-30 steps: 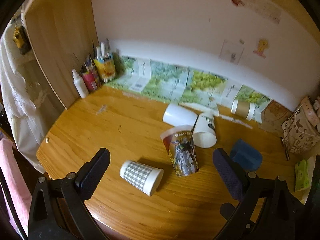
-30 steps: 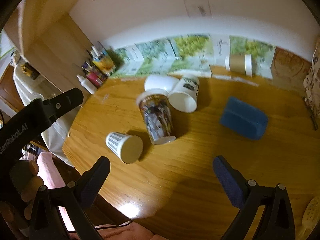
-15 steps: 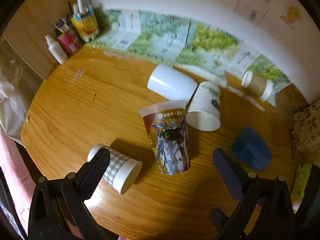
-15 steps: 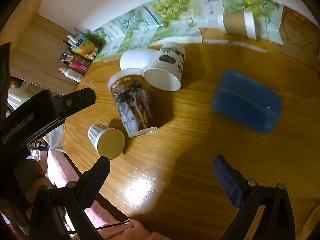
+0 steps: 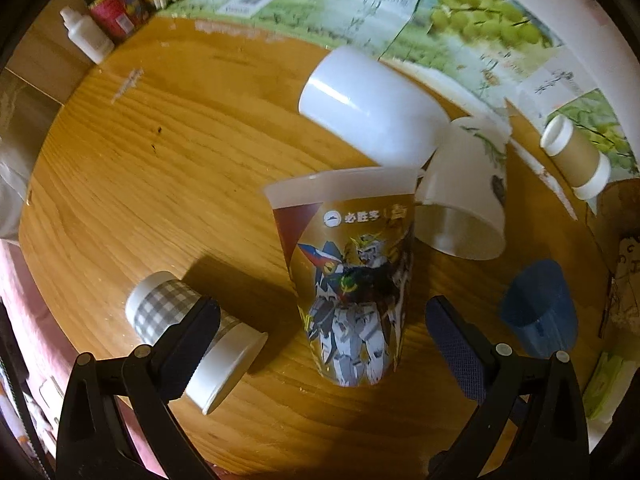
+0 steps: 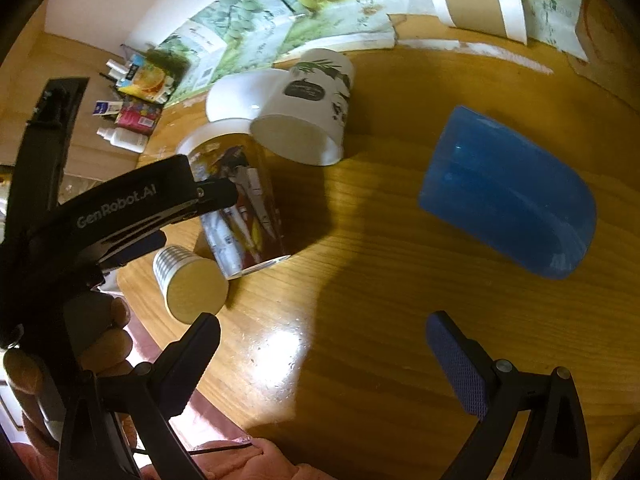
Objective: Flip cup upright
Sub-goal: 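Move the left gripper down to the lying brown printed plastic cup, then close the left gripper around the printed cup's body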
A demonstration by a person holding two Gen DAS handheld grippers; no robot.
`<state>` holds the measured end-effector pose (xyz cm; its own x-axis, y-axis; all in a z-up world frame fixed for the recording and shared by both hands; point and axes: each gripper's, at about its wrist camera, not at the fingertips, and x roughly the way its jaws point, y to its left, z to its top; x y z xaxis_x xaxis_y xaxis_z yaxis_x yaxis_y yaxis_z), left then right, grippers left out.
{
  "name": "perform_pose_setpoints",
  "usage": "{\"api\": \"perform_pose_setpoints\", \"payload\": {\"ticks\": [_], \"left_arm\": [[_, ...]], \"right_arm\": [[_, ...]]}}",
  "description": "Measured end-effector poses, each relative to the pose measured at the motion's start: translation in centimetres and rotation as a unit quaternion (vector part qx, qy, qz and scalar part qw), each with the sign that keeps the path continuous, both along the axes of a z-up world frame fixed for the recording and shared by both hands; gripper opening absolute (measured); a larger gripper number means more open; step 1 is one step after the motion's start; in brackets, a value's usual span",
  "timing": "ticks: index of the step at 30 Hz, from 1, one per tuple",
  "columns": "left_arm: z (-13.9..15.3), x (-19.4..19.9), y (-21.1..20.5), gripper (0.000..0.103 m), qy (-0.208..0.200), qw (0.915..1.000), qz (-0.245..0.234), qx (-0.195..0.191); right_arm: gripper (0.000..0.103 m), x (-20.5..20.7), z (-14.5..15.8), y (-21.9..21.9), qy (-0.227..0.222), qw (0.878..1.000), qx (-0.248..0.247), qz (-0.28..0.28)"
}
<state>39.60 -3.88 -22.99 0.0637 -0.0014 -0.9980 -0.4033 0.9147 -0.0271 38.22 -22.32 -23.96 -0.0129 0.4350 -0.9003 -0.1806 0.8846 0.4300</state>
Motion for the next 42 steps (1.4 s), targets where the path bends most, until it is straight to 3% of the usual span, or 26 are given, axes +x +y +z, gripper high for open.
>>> {"api": "perform_pose_setpoints", "payload": {"ticks": [9, 14, 21, 26, 30, 42], "left_arm": [[-1.8, 1.0, 0.4, 0.101, 0.025, 0.9991, -0.004, -0.034], [-2.7, 1.0, 0.9, 0.095, 0.034, 0.9976, 0.004, -0.06], [-3.4, 1.8, 0.9, 0.077, 0.041, 0.9967, 0.001, -0.07], [-4.2, 2.1, 0.7, 0.072, 0.055, 0.9948, -0.003, -0.085], [-4.3, 2.4, 1.4, 0.071, 0.057, 0.9929, 0.003, -0.104], [-2.5, 1.6, 3.0, 0.071, 0.036, 0.9934, -0.01, -0.109]], "right_arm": [[0.103, 0.6, -0.6, -0.3, 0.018, 1.0, -0.004, -0.013], [0.103, 0.6, -0.6, -0.1, 0.026, 0.999, -0.008, -0.02], [0.103, 0.6, -0.6, -0.4, 0.029, 0.999, -0.007, -0.027], [0.103, 0.5, -0.3, -0.6, 0.027, 0.999, -0.007, -0.029], [0.103, 0.5, -0.2, -0.7, 0.031, 0.999, -0.005, -0.027], [0.103, 0.1, 0.7, -0.3, 0.02, 1.0, -0.006, -0.017]]}}
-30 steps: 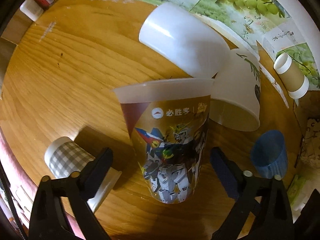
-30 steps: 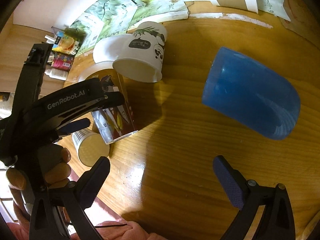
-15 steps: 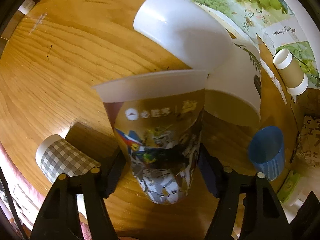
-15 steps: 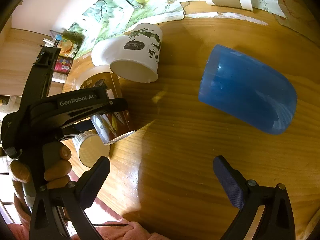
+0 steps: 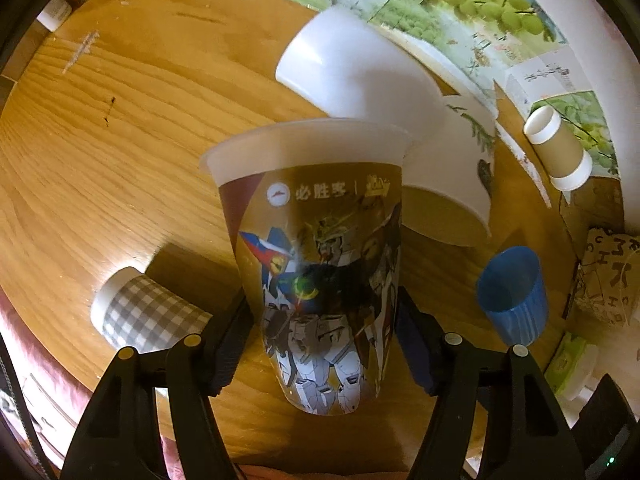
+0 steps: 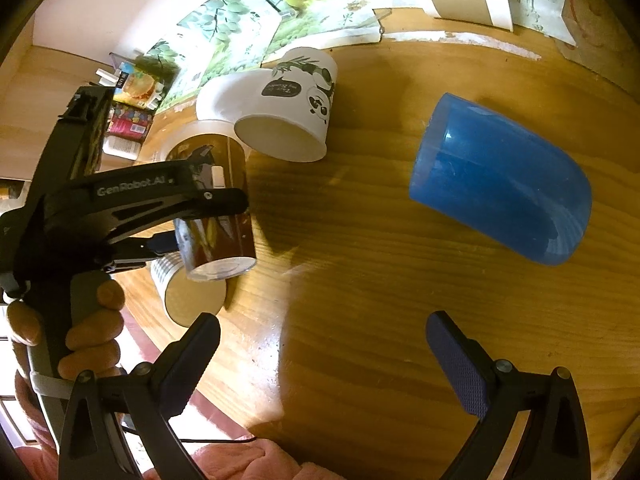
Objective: Flip cup upright
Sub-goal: 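Close the left gripper around the printed cup's body, then lift the printed cup with the left gripper and turn it toward the right gripper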
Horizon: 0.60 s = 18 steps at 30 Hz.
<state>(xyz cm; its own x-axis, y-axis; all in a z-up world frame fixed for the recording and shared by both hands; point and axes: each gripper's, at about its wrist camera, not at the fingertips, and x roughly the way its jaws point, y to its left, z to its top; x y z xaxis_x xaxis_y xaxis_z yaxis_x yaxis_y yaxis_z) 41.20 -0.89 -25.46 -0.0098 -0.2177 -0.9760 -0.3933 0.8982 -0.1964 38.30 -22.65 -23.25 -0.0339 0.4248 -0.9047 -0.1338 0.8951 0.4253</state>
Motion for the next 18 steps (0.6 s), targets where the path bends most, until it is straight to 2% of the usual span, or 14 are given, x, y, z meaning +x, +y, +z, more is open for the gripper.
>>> {"api": "perform_pose_setpoints", "payload": {"ticks": [6, 9, 13, 18], "left_arm": [[2.3, -1.2, 0.0, 0.071, -0.029, 0.9994, -0.018, 0.009], [4.4, -2.4, -0.4, 0.071, -0.044, 0.9985, -0.03, 0.012], [5.1, -4.3, -2.6, 0.071, -0.059, 0.9972, -0.043, 0.019], [6.5, -6.1, -2.9, 0.071, -0.077, 0.9951, -0.06, 0.021]], "right_arm": [[0.103, -0.6, 1.1, -0.1, -0.018, 1.0, 0.004, -0.004], [0.103, -1.0, 1.6, -0.2, -0.024, 1.0, 0.008, -0.008], [0.103, -2.0, 2.7, -0.4, -0.037, 0.999, 0.015, -0.019], [0.103, -3.2, 4.0, -0.6, -0.053, 0.998, 0.019, -0.033]]}}
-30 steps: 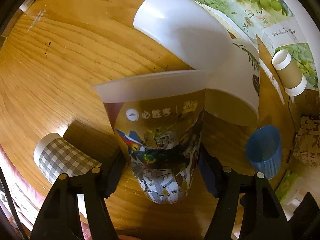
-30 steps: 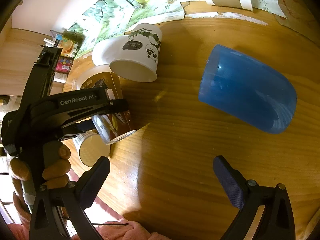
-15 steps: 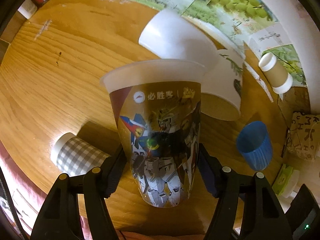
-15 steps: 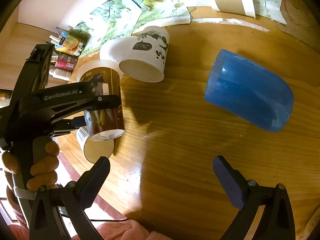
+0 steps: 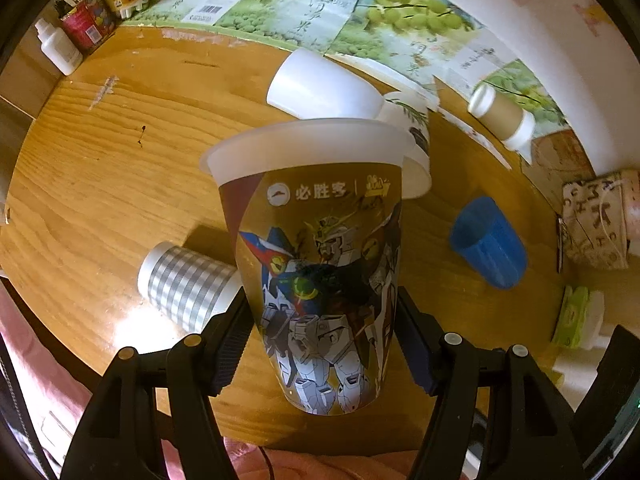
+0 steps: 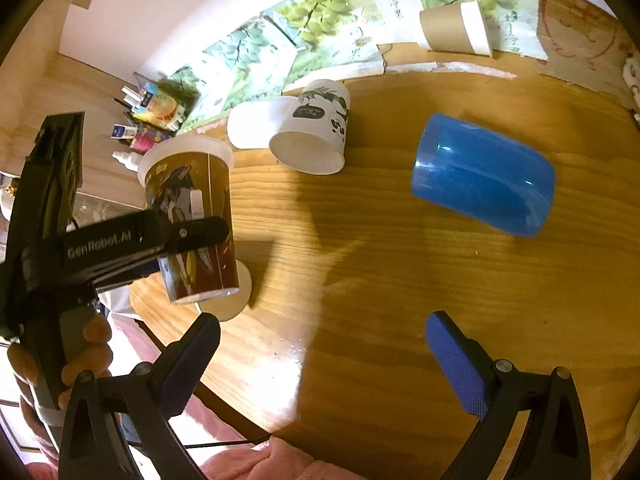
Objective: Flip cup upright
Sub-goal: 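Lift the printed cup with the left gripper and turn it toward the right gripper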
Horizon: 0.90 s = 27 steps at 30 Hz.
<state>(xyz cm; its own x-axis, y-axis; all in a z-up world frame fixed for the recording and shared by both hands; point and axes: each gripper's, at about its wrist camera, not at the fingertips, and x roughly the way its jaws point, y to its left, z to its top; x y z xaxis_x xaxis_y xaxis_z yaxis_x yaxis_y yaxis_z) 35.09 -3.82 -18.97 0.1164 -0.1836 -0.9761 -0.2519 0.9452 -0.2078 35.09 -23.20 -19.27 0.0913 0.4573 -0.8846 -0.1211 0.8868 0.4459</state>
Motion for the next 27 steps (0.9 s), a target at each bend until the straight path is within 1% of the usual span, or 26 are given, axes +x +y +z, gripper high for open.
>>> {"api": "perform_pose_setpoints", "payload": {"ticks": [5, 13, 16, 21, 27], "left_arm": [[1.0, -1.9, 0.0, 0.071, -0.012, 0.9997, -0.014, 0.015], [1.8, -5.5, -0.4, 0.071, -0.017, 0.999, -0.04, 0.008], [1.8, -6.7, -0.6, 0.071, -0.013, 0.9986, -0.051, 0.003], [1.7, -8.7, -1.1, 0.071, -0.014, 0.9965, -0.08, 0.018], [0.9, -10.6, -1.5, 0.071, -0.011, 0.9943, -0.1, 0.034]], "right_arm": [[0.103, -1.7, 1.5, -0.4, -0.019, 1.0, 0.006, -0.021], [0.103, -4.4, 2.6, -1.6, -0.028, 0.997, 0.026, -0.06], [0.103, -5.4, 2.6, -2.0, -0.025, 0.996, 0.034, -0.076], [0.103, -7.2, 1.9, -2.3, -0.01, 0.994, 0.047, -0.099], [0.103, -9.3, 1.1, -2.5, 0.006, 0.991, 0.056, -0.118]]}}
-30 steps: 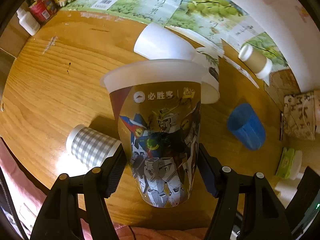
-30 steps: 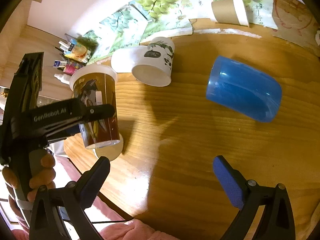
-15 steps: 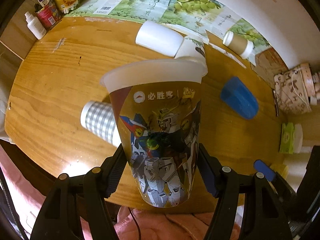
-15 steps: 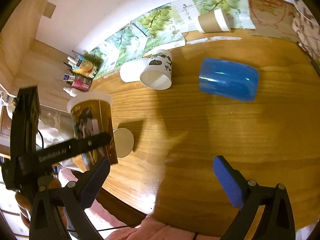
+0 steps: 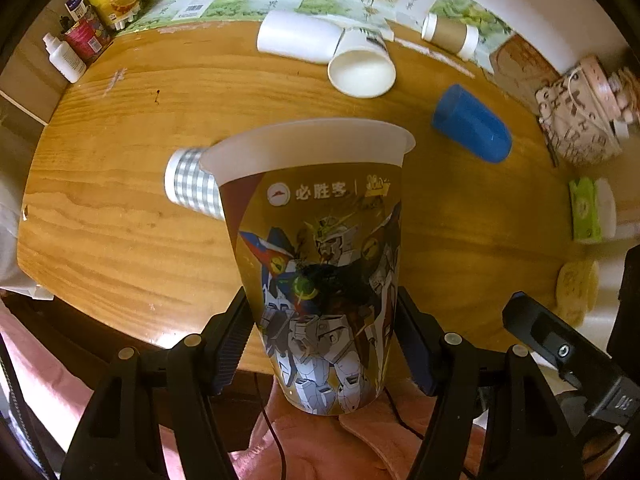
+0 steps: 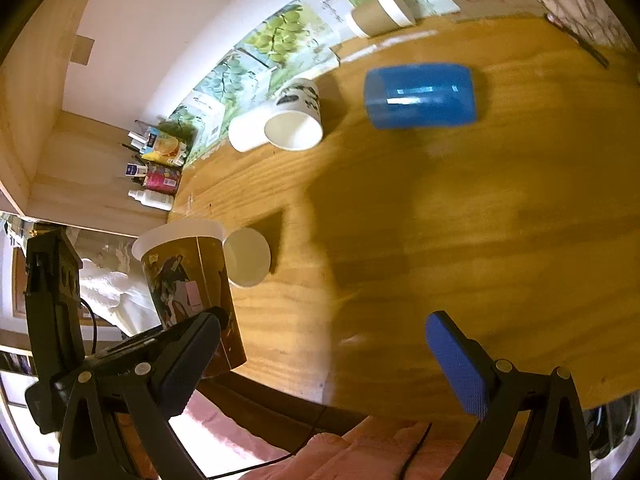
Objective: Flip cup upright
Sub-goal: 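Lift the printed cup with the left gripper and turn it toward the right gripper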
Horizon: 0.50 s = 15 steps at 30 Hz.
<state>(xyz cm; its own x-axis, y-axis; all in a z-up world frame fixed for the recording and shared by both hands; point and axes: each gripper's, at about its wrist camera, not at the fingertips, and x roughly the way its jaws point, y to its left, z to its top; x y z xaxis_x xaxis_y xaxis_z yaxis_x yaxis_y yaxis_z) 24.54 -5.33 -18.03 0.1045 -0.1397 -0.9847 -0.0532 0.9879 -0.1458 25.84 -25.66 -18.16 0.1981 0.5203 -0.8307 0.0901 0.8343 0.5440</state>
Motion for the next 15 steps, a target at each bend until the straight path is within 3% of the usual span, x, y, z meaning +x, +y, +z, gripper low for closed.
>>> {"api": "perform_pose_setpoints", "payload": {"ticks": [15], "left_arm": [[-3.8, -2.7, -1.9, 0.071, 0.011, 0.9986, -0.052, 0.005]], "right_arm": [[0.103, -4.5, -2.8, -1.6, 0.034, 0.998, 0.029, -0.049]]}}
